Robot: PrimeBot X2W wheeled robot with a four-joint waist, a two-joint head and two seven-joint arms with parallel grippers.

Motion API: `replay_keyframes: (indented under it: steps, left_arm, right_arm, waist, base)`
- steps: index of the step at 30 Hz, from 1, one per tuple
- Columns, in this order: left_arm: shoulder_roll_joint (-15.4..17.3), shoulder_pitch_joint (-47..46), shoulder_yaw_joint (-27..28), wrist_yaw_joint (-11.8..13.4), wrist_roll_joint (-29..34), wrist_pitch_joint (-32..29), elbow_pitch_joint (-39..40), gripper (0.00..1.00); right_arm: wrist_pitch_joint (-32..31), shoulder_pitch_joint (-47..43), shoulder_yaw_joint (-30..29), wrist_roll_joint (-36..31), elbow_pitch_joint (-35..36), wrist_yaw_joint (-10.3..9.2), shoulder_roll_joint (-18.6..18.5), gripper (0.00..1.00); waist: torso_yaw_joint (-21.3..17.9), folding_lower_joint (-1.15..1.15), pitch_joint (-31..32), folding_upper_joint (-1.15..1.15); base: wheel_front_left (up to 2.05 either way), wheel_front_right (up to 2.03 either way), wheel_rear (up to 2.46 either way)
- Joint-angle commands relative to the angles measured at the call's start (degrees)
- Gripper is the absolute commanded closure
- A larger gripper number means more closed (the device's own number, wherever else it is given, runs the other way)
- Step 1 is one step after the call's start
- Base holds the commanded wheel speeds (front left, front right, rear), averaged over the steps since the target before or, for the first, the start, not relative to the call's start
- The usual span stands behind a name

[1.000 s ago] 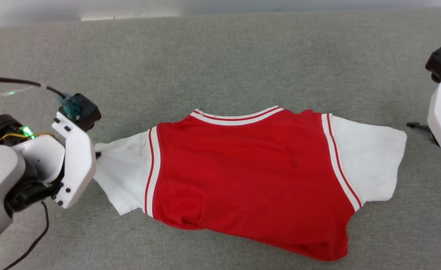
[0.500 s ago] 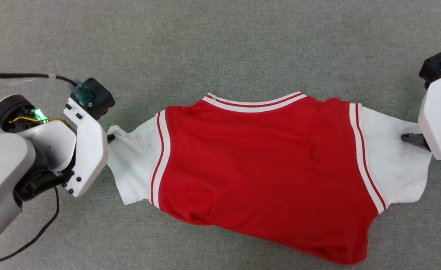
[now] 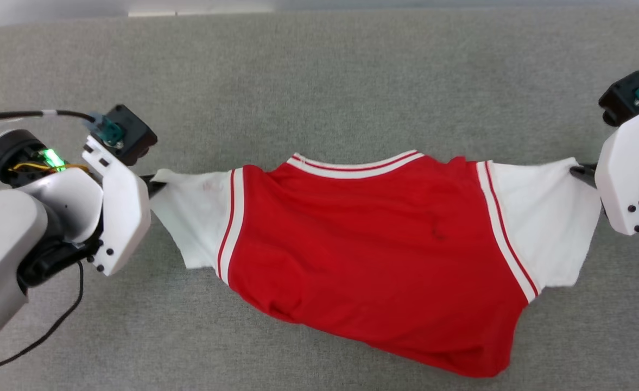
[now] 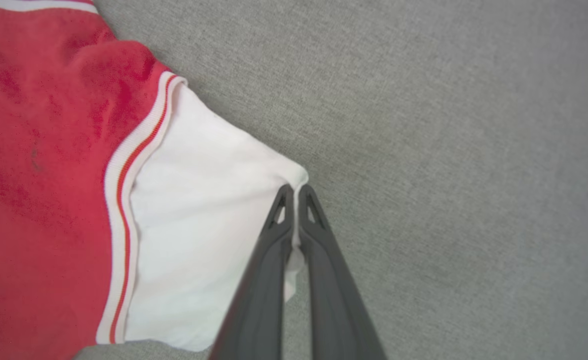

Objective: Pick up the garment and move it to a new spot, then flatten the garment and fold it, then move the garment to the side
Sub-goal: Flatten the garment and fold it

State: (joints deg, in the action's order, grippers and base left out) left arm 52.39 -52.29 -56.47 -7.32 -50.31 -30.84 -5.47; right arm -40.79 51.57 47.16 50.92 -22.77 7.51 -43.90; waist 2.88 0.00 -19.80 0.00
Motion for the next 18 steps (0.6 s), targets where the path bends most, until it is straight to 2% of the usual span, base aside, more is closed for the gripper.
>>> replay_keyframes:
  steps: [1, 5, 10, 18]
  left_arm:
    - [0.46, -0.90, 0.65, 0.01, 0.39, 1.22, 0.05, 1.00]
    - [0.58, -1.37, 2.73, 1.35, 1.70, 6.39, -0.04, 1.00]
    - [0.68, -2.93, 4.28, 2.95, 3.88, 9.60, 1.11, 1.00]
    - [-1.80, -10.06, 7.42, 4.68, 7.19, 12.70, 2.25, 1.00]
  right_arm:
    - [2.16, -0.11, -0.12, 0.08, 1.02, -0.04, -0.90, 1.00]
    - [7.92, 0.52, -0.56, -0.33, 4.59, -0.04, -2.75, 1.00]
    - [13.06, 2.36, -2.58, -2.47, 7.58, -0.04, -4.25, 1.00]
    - [17.46, 7.19, -8.93, -7.42, 7.49, -0.04, -1.92, 1.00]
  waist:
    - [-0.90, 0.00, 2.66, 0.00]
    - [-1.64, 0.00, 5.34, 0.00]
    - [-2.27, 0.00, 7.23, 0.00]
    - [-2.10, 0.00, 8.20, 0.00]
  base:
    - [0.00, 0.00, 0.00]
    - [0.00, 0.00, 0.00]
    - [0.00, 0.00, 0.00]
    - [0.00, 0.00, 0.00]
